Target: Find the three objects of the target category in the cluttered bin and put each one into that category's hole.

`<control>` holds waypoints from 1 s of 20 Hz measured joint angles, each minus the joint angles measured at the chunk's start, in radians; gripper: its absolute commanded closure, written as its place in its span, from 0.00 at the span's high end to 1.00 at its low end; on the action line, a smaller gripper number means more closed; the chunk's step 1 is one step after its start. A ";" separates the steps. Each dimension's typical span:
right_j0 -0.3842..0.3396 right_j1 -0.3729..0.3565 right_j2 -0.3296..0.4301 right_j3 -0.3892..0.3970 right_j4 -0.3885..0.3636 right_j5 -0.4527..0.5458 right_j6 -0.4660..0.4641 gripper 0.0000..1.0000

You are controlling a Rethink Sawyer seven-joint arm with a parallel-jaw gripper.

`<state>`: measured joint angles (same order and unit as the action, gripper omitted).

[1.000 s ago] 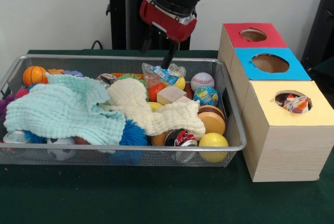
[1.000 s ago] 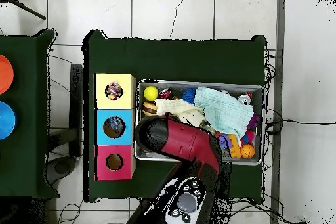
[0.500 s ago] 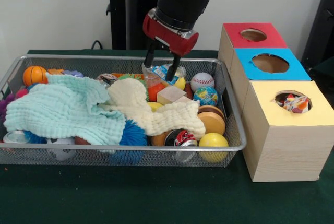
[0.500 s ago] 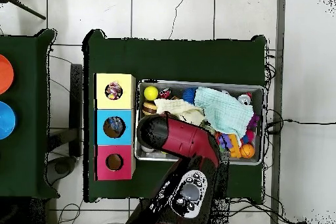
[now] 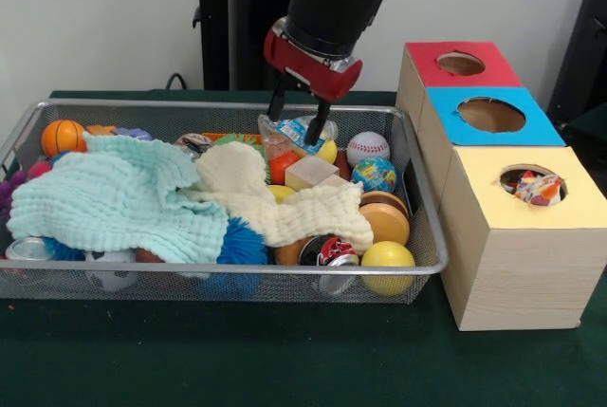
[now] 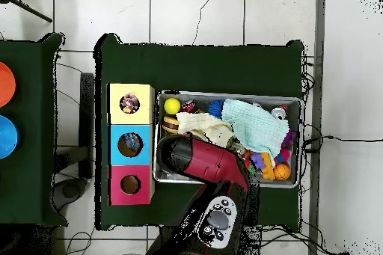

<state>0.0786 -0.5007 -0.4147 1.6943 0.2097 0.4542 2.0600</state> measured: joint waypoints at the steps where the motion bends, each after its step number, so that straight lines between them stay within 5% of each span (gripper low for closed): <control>1: 0.000 0.000 0.000 0.005 0.002 0.000 0.000 1.00; 9: -0.002 0.000 0.001 0.050 0.034 -0.005 0.000 1.00; 20: -0.077 0.002 0.084 0.169 0.114 -0.212 0.000 1.00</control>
<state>0.0019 -0.4983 -0.3305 1.8631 0.3240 0.2425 2.0600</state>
